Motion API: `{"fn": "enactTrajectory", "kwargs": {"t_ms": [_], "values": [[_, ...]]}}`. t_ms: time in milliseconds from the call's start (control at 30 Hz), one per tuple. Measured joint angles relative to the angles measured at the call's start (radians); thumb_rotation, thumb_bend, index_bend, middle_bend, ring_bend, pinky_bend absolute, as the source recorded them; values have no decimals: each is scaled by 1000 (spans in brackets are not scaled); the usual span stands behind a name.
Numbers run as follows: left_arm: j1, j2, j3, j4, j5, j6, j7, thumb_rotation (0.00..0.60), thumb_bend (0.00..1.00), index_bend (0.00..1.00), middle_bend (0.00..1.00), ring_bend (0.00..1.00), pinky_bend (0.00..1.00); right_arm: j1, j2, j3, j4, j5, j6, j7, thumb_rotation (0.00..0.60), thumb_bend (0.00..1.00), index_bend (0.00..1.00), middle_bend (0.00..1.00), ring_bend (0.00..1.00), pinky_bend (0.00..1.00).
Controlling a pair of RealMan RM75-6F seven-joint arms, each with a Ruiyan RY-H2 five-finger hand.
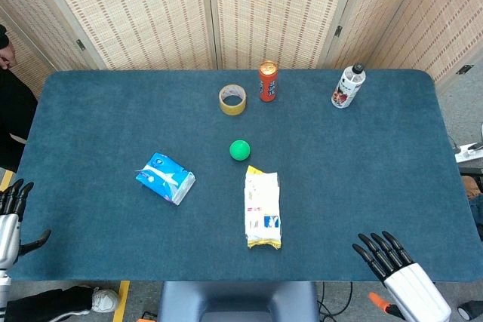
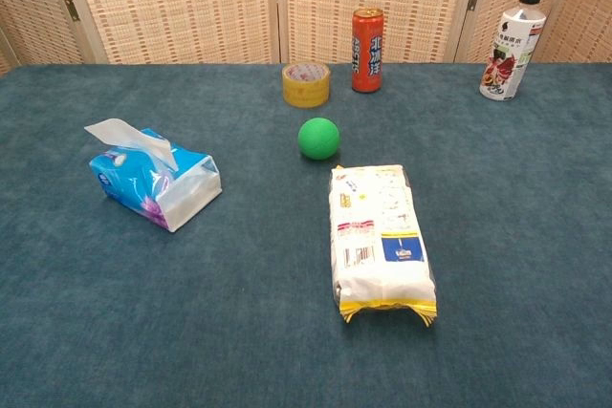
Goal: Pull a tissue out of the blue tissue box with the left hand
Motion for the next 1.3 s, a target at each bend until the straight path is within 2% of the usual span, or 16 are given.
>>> {"fn": "enactTrajectory", "kwargs": {"t_ms": [367, 567, 767, 967, 1300], "values": [[-11, -5, 9, -14, 29, -8, 8, 600, 276, 0, 0, 0, 19, -6, -1, 1, 3, 6, 8, 2, 600, 114, 0, 0, 0, 10], [-40, -5, 13, -33, 91, -24, 5, 600, 277, 0, 0, 0, 38, -5, 5, 6, -1, 19, 14, 17, 600, 114, 0, 0, 0, 10], [-122, -20, 3, -82, 153, -90, 61, 600, 302, 16, 0, 0, 97, 3, 9, 10, -7, 23, 6, 25, 600, 113, 0, 0, 0, 10], [-256, -100, -34, -102, 179, -212, 174, 600, 353, 139, 0, 0, 150, 15, 17, 15, -15, 41, -11, 46, 600, 113, 0, 0, 0, 11], [-434, -253, -93, -16, 112, -396, 288, 600, 408, 270, 0, 0, 153, 33, 36, 22, -27, 69, -27, 88, 600, 113, 0, 0, 0, 10]]}}
